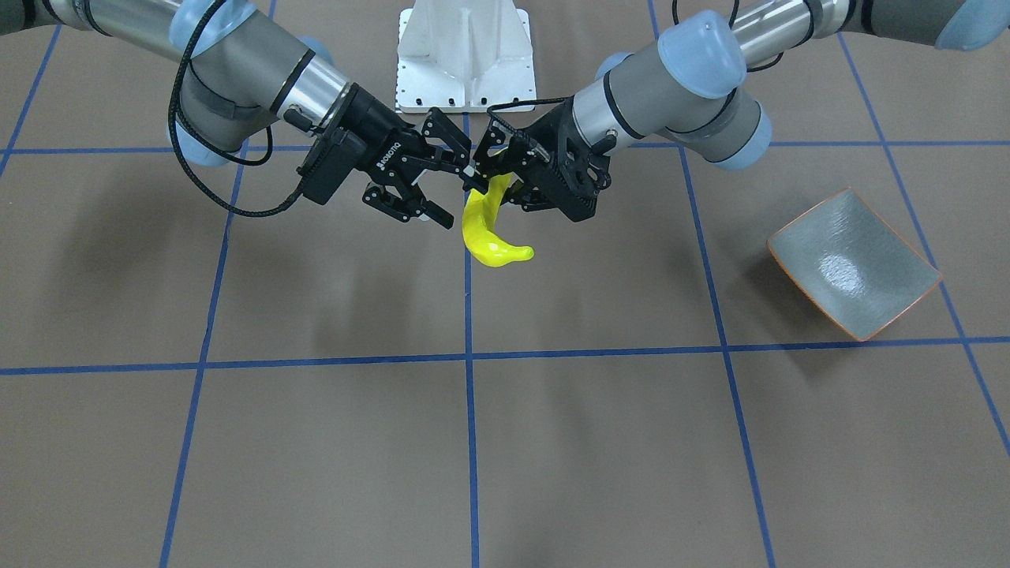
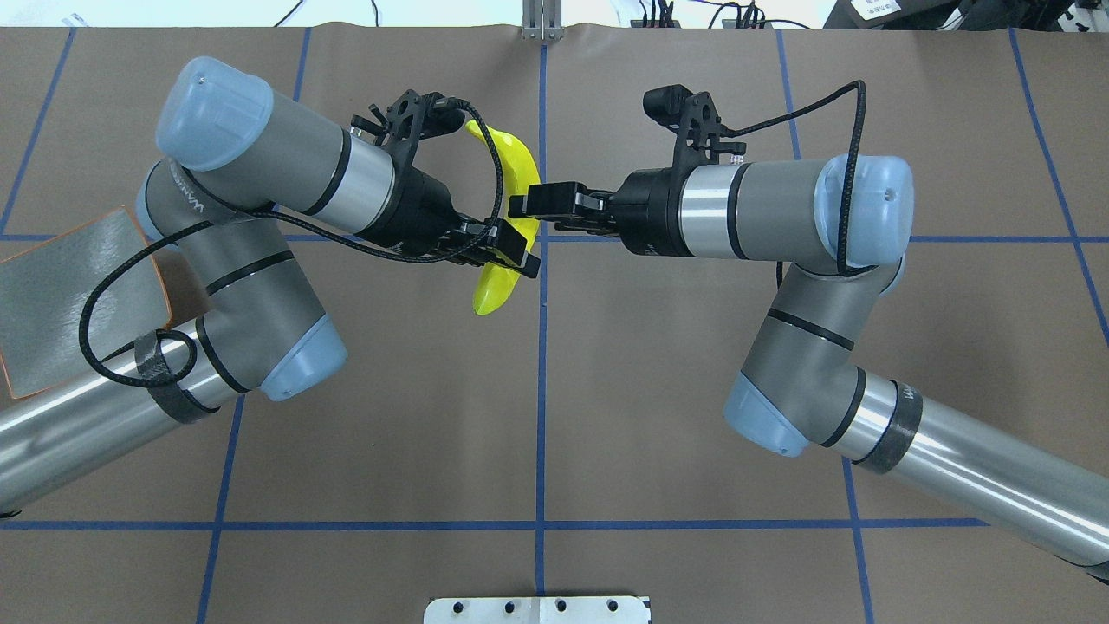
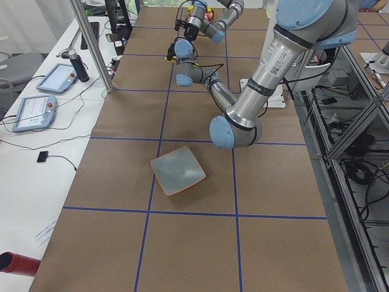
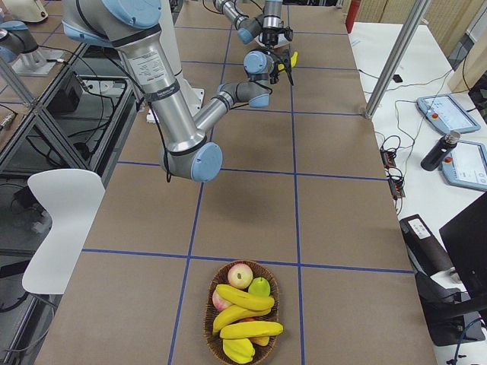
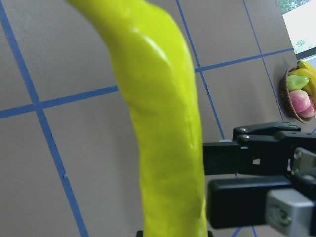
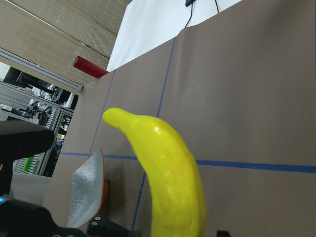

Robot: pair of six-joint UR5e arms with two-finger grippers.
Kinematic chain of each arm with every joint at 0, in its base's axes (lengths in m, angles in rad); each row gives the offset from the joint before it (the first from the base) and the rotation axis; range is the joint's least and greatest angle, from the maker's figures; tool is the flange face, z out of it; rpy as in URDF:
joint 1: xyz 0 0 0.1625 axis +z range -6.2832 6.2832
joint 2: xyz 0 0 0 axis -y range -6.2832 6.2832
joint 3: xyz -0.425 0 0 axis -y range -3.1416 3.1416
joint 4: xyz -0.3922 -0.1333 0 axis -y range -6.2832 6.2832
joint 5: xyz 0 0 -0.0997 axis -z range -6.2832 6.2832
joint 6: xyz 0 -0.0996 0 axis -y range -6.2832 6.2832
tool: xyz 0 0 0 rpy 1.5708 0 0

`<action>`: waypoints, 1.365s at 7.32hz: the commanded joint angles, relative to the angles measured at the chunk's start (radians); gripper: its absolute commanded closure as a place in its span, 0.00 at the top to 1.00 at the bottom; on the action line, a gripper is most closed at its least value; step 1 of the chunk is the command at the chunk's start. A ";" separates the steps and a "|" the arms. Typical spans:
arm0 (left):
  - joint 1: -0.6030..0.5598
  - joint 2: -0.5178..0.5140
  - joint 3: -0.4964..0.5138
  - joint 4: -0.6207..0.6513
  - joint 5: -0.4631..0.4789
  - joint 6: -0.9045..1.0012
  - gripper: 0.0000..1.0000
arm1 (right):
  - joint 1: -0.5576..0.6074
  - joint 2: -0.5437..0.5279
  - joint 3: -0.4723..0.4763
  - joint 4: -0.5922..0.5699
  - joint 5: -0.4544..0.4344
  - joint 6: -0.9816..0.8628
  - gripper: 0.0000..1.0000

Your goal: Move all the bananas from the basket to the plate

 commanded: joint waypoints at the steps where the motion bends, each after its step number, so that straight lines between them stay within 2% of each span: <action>1: -0.007 0.090 -0.043 0.004 -0.007 -0.005 0.00 | 0.029 -0.067 0.037 0.051 -0.002 0.018 1.00; 2: -0.013 0.175 -0.086 0.010 -0.022 -0.004 0.00 | 0.056 -0.134 0.068 0.051 -0.002 0.017 1.00; 5: -0.189 0.317 -0.100 0.086 -0.048 0.016 0.00 | 0.154 -0.334 0.079 0.049 0.001 0.001 1.00; 7: -0.291 0.560 -0.138 0.086 -0.045 0.240 0.00 | 0.161 -0.336 0.051 0.037 -0.006 0.001 1.00; 9: -0.348 0.668 -0.138 0.124 -0.034 0.298 0.00 | 0.179 -0.339 -0.004 0.037 -0.006 -0.002 1.00; 10: -0.340 0.710 -0.138 0.170 0.045 0.341 0.00 | 0.184 -0.339 -0.010 0.036 -0.008 -0.002 1.00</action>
